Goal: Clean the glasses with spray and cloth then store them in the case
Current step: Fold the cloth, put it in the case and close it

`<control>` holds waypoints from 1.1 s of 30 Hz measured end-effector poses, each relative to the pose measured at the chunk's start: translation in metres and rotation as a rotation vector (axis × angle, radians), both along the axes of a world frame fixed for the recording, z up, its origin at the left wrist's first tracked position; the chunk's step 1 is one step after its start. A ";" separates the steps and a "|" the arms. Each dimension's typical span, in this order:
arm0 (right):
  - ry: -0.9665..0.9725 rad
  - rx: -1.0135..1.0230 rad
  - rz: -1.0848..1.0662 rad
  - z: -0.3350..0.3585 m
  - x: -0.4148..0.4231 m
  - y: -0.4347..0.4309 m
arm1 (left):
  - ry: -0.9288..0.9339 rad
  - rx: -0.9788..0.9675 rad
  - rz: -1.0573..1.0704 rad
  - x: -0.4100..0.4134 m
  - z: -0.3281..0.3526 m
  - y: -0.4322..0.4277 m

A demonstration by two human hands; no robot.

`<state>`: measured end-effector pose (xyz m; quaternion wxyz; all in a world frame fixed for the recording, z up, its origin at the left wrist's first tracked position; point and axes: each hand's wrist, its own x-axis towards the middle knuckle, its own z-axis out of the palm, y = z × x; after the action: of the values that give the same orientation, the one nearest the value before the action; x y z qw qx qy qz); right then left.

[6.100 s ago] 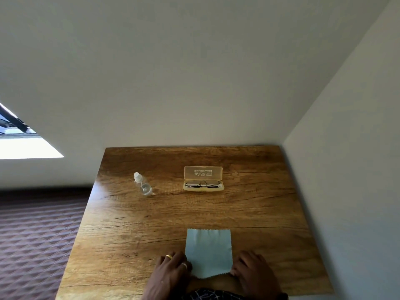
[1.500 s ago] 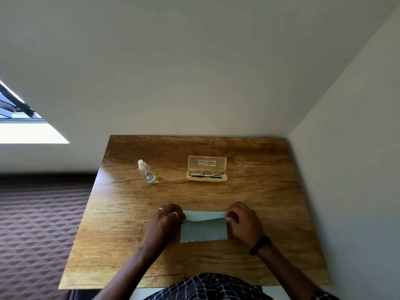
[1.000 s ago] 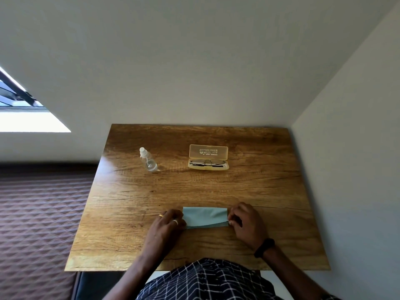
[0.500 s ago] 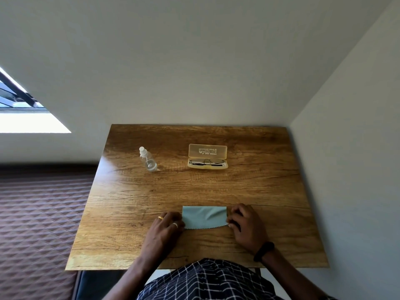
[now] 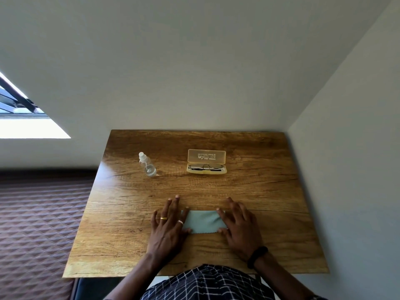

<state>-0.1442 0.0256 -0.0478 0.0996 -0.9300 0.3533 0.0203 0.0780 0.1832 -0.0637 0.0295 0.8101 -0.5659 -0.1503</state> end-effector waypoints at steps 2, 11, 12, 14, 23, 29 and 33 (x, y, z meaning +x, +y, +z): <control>0.023 0.046 -0.082 -0.005 -0.003 -0.002 | 0.026 0.005 0.049 -0.001 0.001 -0.002; -0.238 0.093 -0.220 0.003 0.005 -0.017 | 0.061 -0.013 0.057 -0.006 0.016 -0.013; -0.233 0.075 -0.168 0.004 0.006 -0.019 | 0.044 -0.029 0.011 -0.008 0.018 -0.017; -0.181 0.032 -0.041 0.004 0.009 -0.019 | 0.023 -0.017 -0.086 -0.012 0.019 -0.025; 0.039 0.065 -0.054 0.004 0.013 -0.019 | 0.031 0.109 -0.156 -0.001 0.006 -0.032; -0.163 0.110 -0.199 0.011 0.018 -0.023 | 0.100 0.058 -0.095 -0.007 0.019 -0.039; -0.253 0.046 -0.151 0.002 0.006 -0.013 | 0.075 0.022 -0.204 -0.013 0.029 -0.063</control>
<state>-0.1385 0.0124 -0.0456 0.1659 -0.8933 0.4063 -0.0967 0.0654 0.1201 -0.0345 0.0264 0.7424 -0.6423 -0.1888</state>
